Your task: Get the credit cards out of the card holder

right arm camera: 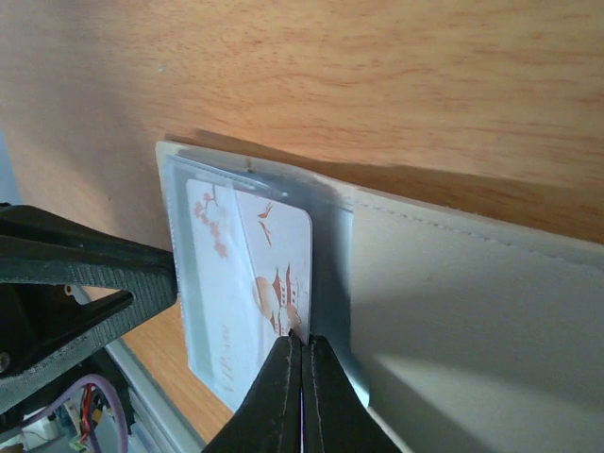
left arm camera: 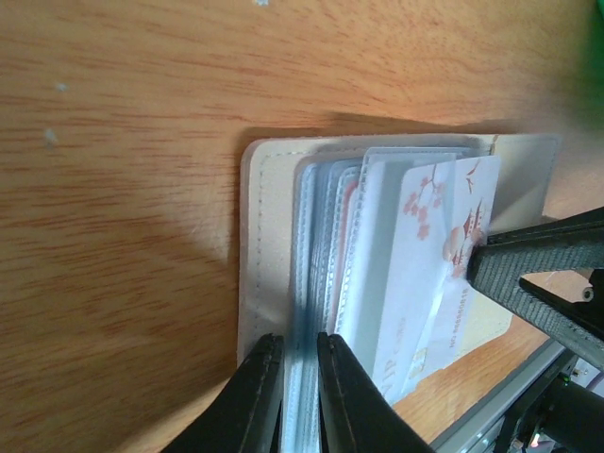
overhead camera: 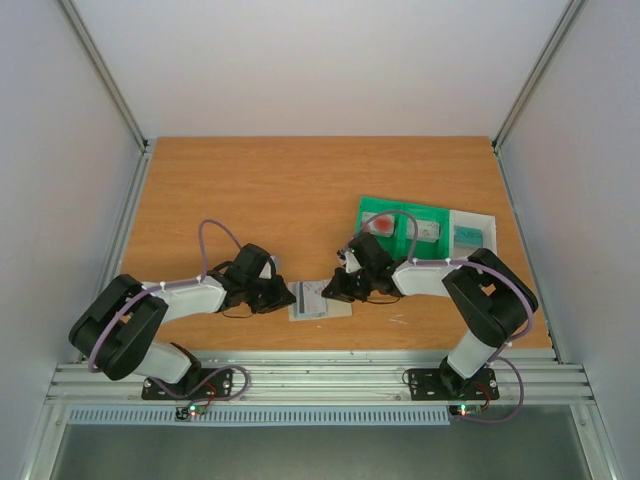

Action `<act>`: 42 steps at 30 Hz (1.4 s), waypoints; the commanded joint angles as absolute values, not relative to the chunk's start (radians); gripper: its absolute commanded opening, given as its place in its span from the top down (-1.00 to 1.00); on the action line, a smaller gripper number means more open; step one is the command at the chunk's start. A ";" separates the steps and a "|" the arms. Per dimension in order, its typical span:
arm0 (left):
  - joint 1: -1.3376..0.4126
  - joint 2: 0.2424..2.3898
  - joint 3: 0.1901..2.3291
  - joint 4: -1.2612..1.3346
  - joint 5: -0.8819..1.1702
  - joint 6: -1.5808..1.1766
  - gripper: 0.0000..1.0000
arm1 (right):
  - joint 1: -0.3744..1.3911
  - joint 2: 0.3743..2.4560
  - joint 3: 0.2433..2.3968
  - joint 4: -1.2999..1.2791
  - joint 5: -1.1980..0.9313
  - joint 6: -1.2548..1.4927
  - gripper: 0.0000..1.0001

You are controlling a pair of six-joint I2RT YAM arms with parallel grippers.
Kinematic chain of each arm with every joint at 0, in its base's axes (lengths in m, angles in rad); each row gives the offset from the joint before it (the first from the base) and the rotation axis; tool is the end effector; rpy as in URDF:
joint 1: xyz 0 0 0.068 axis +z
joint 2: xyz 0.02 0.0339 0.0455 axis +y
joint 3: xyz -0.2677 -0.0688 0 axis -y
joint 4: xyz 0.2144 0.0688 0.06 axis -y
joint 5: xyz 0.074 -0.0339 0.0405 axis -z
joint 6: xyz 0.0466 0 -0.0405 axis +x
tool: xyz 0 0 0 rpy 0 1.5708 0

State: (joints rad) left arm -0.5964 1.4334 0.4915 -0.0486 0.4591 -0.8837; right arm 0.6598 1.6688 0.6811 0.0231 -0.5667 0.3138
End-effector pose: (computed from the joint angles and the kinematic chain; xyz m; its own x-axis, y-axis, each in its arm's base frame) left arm 0.1716 -0.1415 0.1438 -0.9835 -0.1700 -0.0613 -0.0880 0.7470 -0.6589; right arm 0.2050 0.1907 0.1409 -0.8519 -0.3313 -0.4057 -0.5213 0.6112 0.5955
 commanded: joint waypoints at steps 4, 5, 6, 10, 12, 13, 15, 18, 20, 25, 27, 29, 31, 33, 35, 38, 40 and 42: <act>-0.600 1.421 0.478 -0.012 0.431 -0.889 0.77 | 0.635 1.622 0.643 0.017 -0.533 0.310 0.98; -0.600 1.420 0.480 -0.013 0.429 -0.887 0.77 | 0.629 1.614 0.637 0.017 -0.536 0.310 0.98; -0.600 1.422 0.479 -0.014 0.425 -0.886 0.77 | 0.623 1.607 0.630 0.014 -0.537 0.309 0.97; -0.600 1.434 0.468 0.006 0.424 -0.892 0.77 | 0.601 1.584 0.609 0.009 -0.544 0.307 0.98; -0.599 1.434 0.462 0.029 0.429 -0.899 0.77 | 0.595 1.571 0.601 0.009 -0.546 0.307 0.98; -0.600 1.433 0.464 0.026 0.429 -0.899 0.77 | 0.592 1.561 0.597 0.008 -0.546 0.307 0.97; -0.600 1.429 0.468 0.013 0.425 -0.894 0.77 | 0.585 1.549 0.592 -0.019 -0.544 0.308 0.98; -0.600 1.417 0.475 0.006 0.426 -0.890 0.76 | 0.577 1.529 0.584 -0.029 -0.546 0.315 0.98; -0.600 1.406 0.483 -0.021 0.427 -0.889 0.76 | 0.573 1.515 0.583 -0.042 -0.545 0.316 0.98; -0.600 1.349 0.500 -0.073 0.430 -0.888 0.64 | 0.571 1.467 0.586 -0.090 -0.542 0.315 0.98; -0.600 1.320 0.512 -0.096 0.433 -0.885 0.48 | 0.572 1.448 0.589 -0.108 -0.538 0.317 0.98; -0.600 1.290 0.534 -0.141 0.430 -0.875 0.30 | 0.571 1.424 0.595 -0.130 -0.536 0.320 0.98; -0.600 1.273 0.555 -0.166 0.432 -0.869 0.17 | 0.572 1.406 0.602 -0.146 -0.542 0.324 0.98; -0.600 1.254 0.567 -0.180 0.441 -0.868 -0.01 | 0.572 1.376 0.608 -0.156 -0.551 0.335 0.98; -0.600 1.227 0.569 -0.169 0.457 -0.882 -0.19 | 0.572 1.339 0.615 -0.167 -0.557 0.350 0.98; -0.600 1.196 0.562 -0.114 0.493 -0.926 -0.33 | 0.572 1.295 0.626 -0.179 -0.574 0.369 0.97; -0.600 1.177 0.555 -0.075 0.516 -0.955 -0.38 | 0.572 1.270 0.633 -0.175 -0.582 0.378 0.98; -0.600 1.164 0.551 -0.035 0.531 -0.985 -0.38 | 0.572 1.248 0.629 -0.141 -0.591 0.388 0.98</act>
State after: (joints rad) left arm -0.5964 1.2007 0.5449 -0.1379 0.4789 -0.9249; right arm 0.5770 1.2926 0.6041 -0.1646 -0.5636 0.3519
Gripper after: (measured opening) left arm 0.688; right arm 0.019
